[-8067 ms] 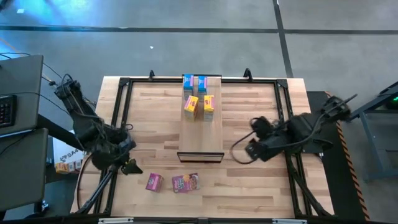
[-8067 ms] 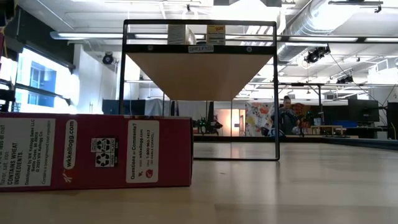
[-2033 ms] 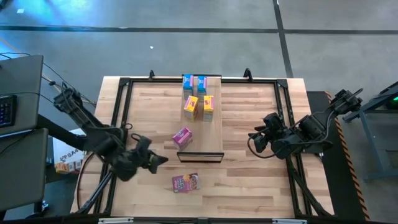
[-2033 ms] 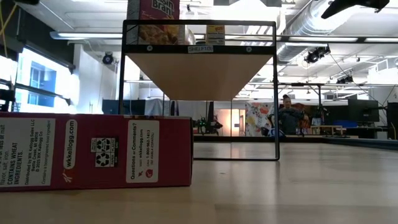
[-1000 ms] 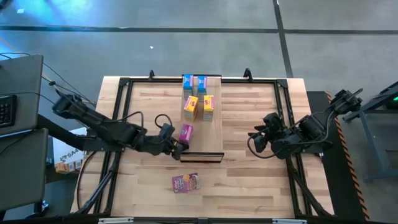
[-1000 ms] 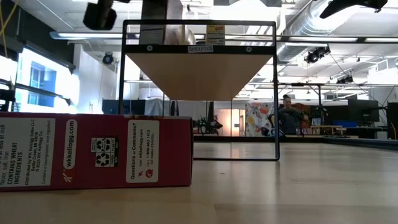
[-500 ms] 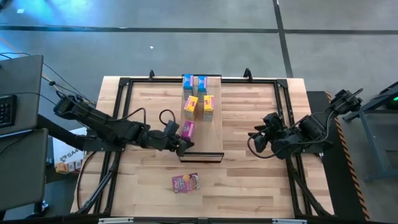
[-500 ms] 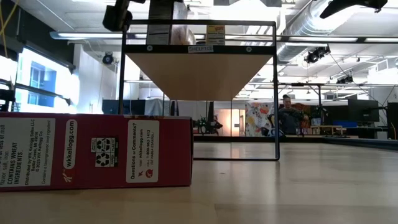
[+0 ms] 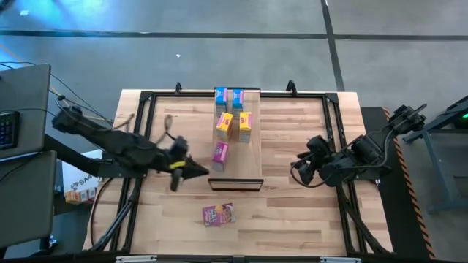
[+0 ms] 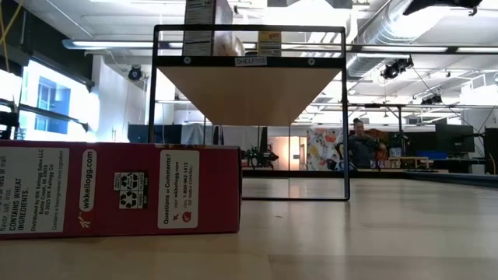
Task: Stack cereal on shelf
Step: Put the left purple cereal box on the shelf, then put the purple cereal box on the shelf
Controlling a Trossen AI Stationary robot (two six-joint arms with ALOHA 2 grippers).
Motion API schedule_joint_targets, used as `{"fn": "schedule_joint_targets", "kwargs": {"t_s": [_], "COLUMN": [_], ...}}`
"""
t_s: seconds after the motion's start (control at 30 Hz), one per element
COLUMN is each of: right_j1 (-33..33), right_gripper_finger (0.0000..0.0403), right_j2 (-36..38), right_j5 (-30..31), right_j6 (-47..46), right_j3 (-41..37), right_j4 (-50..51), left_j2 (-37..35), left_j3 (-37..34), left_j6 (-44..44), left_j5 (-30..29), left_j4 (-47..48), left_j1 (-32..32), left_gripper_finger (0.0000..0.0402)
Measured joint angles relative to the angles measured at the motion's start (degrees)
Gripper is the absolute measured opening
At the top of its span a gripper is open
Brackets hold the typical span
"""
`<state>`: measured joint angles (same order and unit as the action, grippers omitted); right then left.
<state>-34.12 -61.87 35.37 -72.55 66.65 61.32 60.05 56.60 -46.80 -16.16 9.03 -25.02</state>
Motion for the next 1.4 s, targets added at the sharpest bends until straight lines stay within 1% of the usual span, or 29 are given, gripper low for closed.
{"fn": "schedule_joint_targets", "kwargs": {"t_s": [0.1, 0.2, 0.33, 0.43, 0.5, 0.6, 0.7, 0.77, 0.83, 0.93, 0.97, 1.03, 1.1, 1.2, 1.3, 1.4], "right_j1": [0.0, 0.0, 0.0, 0.0, 0.0, -1.0, -3.4, -5.2, -6.9, -8.8, -9.2, -9.9, -10.0, -9.1, -7.7, -6.1], "right_gripper_finger": [0.021, 0.021, 0.021, 0.021, 0.021, 0.0199, 0.0168, 0.0136, 0.0093, 0.0023, 0.0012, 0.0015, 0.0017, 0.0003, 0.0004, 0.0001], "right_j2": [0.0, 0.0, 0.0, 0.0, -0.4, -2.3, -6.3, -10.1, -14.3, -20.7, -22.6, -26.5, -30.5, -37.1, -43.4, -49.1], "right_j5": [-0.6, -1.4, -5.2, -9.4, -11.3, -13.8, -14.4, -14.2, -13.5, -13.1, -12.3, -10.3, -10.2, -9.0, -5.7, -2.6], "right_j6": [5.5, 11.7, 19.4, 24.2, 25.0, 24.8, 22.0, 19.6, 16.6, 11.5, 9.9, 6.7, 4.9, 3.6, 1.4, 2.1], "right_j3": [0.0, 0.0, 0.0, 0.0, 0.0, 0.0, 0.0, 0.0, 0.0, 0.0, 0.0, 0.0, 0.0, 0.7, 3.4, 6.7], "right_j4": [-5.0, -9.6, -14.7, -16.5, -16.3, -16.4, -17.7, -19.6, -23.2, -30.5, -33.8, -41.2, -49.2, -59.2, -61.8, -61.5], "left_j2": [-3.3, -4.9, -4.5, -1.5, 1.5, 7.2, 13.0, 16.6, 19.8, 23.8, 24.9, 27.1, 28.4, 28.9, 27.2, 24.9], "left_j3": [0.0, 0.0, 0.0, 0.0, 0.0, 0.0, 0.0, 0.0, 0.0, 0.0, 0.0, 0.0, 0.0, 0.0, 0.0, 0.0], "left_j6": [5.1, 5.9, -0.1, -6.4, -10.8, -17.9, -23.6, -26.3, -28.3, -28.8, -28.4, -28.1, -26.4, -24.3, -22.2, -21.0], "left_j5": [-6.6, -11.8, -15.4, -17.6, -18.4, -18.4, -17.8, -17.7, -16.8, -14.7, -13.8, -12.6, -12.5, -12.2, -12.6, -15.5], "left_j4": [1.8, 4.9, 9.9, 11.2, 11.0, 10.7, 10.4, 9.8, 10.3, 9.8, 9.6, 8.4, 6.9, 6.9, 7.4, 7.6], "left_j1": [-2.5, -5.0, -8.9, -12.8, -15.2, -18.4, -21.3, -22.8, -23.6, -23.6, -23.5, -23.4, -23.5, -24.6, -26.9, -29.5], "left_gripper_finger": [0.0, 0.0, 0.0, 0.0, 0.0, 0.0, 0.0, 0.0, 0.0, 0.0, 0.0, 0.0, 0.0, 0.0, 0.0, 0.0]}}
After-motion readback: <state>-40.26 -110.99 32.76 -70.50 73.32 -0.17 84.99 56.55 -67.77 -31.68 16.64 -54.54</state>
